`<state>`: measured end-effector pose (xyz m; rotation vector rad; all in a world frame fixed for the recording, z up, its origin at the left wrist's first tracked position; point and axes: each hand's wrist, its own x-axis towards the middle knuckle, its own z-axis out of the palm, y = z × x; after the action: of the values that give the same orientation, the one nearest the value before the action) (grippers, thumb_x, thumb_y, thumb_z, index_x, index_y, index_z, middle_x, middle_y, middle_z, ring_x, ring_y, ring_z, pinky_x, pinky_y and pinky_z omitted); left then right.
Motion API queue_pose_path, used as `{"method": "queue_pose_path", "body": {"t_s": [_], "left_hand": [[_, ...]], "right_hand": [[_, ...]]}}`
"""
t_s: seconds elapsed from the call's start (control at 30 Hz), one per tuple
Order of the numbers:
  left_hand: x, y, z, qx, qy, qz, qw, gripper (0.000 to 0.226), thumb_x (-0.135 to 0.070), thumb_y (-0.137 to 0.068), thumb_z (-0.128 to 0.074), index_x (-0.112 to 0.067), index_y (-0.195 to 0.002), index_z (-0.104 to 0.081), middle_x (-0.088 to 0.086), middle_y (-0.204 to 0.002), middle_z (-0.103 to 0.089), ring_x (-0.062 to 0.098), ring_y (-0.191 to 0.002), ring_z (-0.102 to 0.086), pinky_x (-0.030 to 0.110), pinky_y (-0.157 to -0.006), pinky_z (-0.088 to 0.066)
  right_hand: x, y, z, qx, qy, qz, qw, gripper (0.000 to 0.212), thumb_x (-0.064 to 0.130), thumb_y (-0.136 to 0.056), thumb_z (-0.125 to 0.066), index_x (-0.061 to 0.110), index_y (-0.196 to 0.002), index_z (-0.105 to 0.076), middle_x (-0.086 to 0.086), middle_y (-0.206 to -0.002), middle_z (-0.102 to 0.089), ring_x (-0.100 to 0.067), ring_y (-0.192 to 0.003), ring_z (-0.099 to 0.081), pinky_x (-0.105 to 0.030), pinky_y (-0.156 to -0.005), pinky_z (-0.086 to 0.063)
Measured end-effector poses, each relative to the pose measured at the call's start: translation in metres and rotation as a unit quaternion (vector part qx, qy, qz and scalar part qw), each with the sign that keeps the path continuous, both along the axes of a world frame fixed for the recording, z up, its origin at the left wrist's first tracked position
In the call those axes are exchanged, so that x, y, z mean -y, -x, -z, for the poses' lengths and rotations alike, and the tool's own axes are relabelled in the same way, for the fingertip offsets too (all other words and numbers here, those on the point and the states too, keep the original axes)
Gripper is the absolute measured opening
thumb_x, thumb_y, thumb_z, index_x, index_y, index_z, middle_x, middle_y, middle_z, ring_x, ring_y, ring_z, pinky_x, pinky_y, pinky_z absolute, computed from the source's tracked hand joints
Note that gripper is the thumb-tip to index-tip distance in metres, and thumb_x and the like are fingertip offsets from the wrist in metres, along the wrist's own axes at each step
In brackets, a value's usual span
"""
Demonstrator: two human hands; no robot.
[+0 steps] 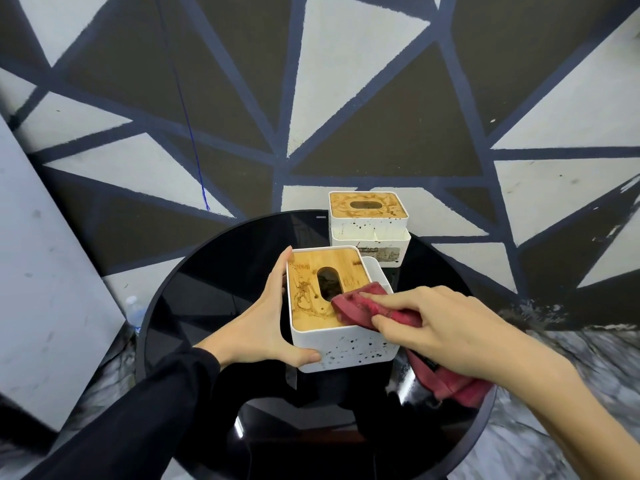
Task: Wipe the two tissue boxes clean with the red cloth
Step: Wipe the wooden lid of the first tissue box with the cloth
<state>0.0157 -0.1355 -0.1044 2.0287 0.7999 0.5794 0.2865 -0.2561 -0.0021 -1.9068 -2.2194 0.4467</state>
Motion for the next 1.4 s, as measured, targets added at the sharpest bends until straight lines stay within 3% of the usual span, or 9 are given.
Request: {"method": "queue_pose_path", "body": {"t_s": [0.2,0.37,0.57,0.73,0.9,1.07,1.17,1.27,1.4], "left_hand": [[0.002,-0.002,-0.002,-0.003,0.003,-0.007,1.000,0.159,-0.032,-0.069,-0.101,-0.054,-0.155,0.031,-0.029,-0.167,-0.021,-0.007,-0.153,-0.030,0.043,-0.131,-0.026],[0.003,-0.001,-0.005,-0.010,0.008,-0.009,1.000,0.158,-0.036,-0.068,-0.101,-0.058,-0.153,0.030,-0.029,-0.167,-0.023,-0.007,-0.153,-0.030,0.044,-0.131,-0.026],[0.004,-0.003,-0.009,-0.011,0.010,-0.006,1.000,0.155,-0.028,-0.071,-0.100,-0.052,-0.156,0.029,-0.029,-0.165,-0.022,-0.010,-0.150,-0.031,0.028,-0.127,-0.029],[0.002,-0.004,-0.008,0.002,-0.003,-0.007,1.000,0.147,-0.020,-0.071,-0.100,-0.060,-0.150,0.018,-0.024,-0.164,-0.023,-0.008,-0.149,-0.034,0.017,-0.120,-0.035],[0.000,-0.004,-0.008,-0.006,-0.006,-0.010,1.000,0.152,-0.024,-0.069,-0.101,-0.052,-0.156,0.020,-0.029,-0.163,-0.020,-0.007,-0.150,-0.034,0.034,-0.127,-0.034],[0.000,-0.003,-0.007,-0.009,-0.014,-0.020,1.000,0.148,-0.031,-0.067,-0.102,-0.061,-0.152,0.016,-0.031,-0.161,-0.022,-0.004,-0.150,-0.036,0.036,-0.127,-0.035],[0.003,-0.003,-0.006,0.003,-0.017,-0.032,0.999,0.146,-0.029,-0.065,-0.103,-0.057,-0.153,0.010,-0.038,-0.155,-0.024,-0.004,-0.150,-0.035,0.028,-0.124,-0.036],[0.010,0.000,-0.003,0.017,-0.023,-0.064,0.998,0.144,-0.030,-0.059,-0.105,-0.058,-0.149,0.004,-0.045,-0.147,-0.025,-0.015,-0.146,-0.030,0.009,-0.115,-0.034],[0.021,0.010,0.002,0.026,-0.034,-0.105,0.994,0.142,-0.037,-0.050,-0.108,-0.065,-0.140,-0.002,-0.034,-0.153,-0.021,-0.027,-0.138,-0.025,-0.002,-0.103,-0.031]], "right_hand": [[-0.036,0.004,0.005,0.007,-0.031,0.013,0.999,0.038,0.059,-0.101,-0.046,0.060,-0.138,-0.055,0.017,-0.070,-0.051,-0.008,-0.070,-0.051,-0.032,-0.064,-0.038],[-0.084,0.007,0.010,0.012,-0.057,0.020,0.998,0.041,0.063,-0.100,-0.044,0.053,-0.137,-0.059,0.010,-0.112,-0.067,-0.021,-0.104,-0.062,-0.039,-0.081,-0.047],[-0.089,0.010,0.009,0.051,-0.083,0.013,0.995,0.037,0.057,-0.103,-0.041,0.049,-0.133,-0.060,0.010,-0.095,-0.066,-0.017,-0.082,-0.057,-0.032,-0.059,-0.036],[-0.078,0.010,0.007,0.067,-0.069,0.013,0.995,0.045,0.058,-0.104,-0.039,0.048,-0.146,-0.051,0.009,-0.114,-0.066,-0.019,-0.095,-0.057,-0.036,-0.071,-0.039],[-0.032,0.009,0.002,0.093,-0.059,-0.003,0.994,0.045,0.057,-0.104,-0.037,0.050,-0.148,-0.047,0.011,-0.102,-0.066,-0.019,-0.091,-0.064,-0.035,-0.070,-0.045],[0.009,0.007,0.007,0.064,-0.053,-0.004,0.997,0.041,0.060,-0.104,-0.035,0.054,-0.142,-0.048,0.011,-0.085,-0.057,-0.013,-0.082,-0.057,-0.031,-0.071,-0.048],[0.006,0.009,0.015,0.060,-0.079,0.014,0.995,0.043,0.062,-0.103,-0.033,0.055,-0.143,-0.048,0.012,-0.079,-0.049,-0.010,-0.074,-0.050,-0.030,-0.063,-0.038],[-0.001,0.009,0.016,0.068,-0.085,0.013,0.994,0.044,0.063,-0.102,-0.032,0.057,-0.144,-0.045,0.012,-0.086,-0.052,-0.010,-0.081,-0.055,-0.030,-0.064,-0.039],[-0.008,0.009,0.012,0.090,-0.083,-0.001,0.992,0.045,0.063,-0.103,-0.032,0.060,-0.148,-0.040,0.010,-0.096,-0.055,-0.014,-0.087,-0.057,-0.032,-0.067,-0.042]]}}
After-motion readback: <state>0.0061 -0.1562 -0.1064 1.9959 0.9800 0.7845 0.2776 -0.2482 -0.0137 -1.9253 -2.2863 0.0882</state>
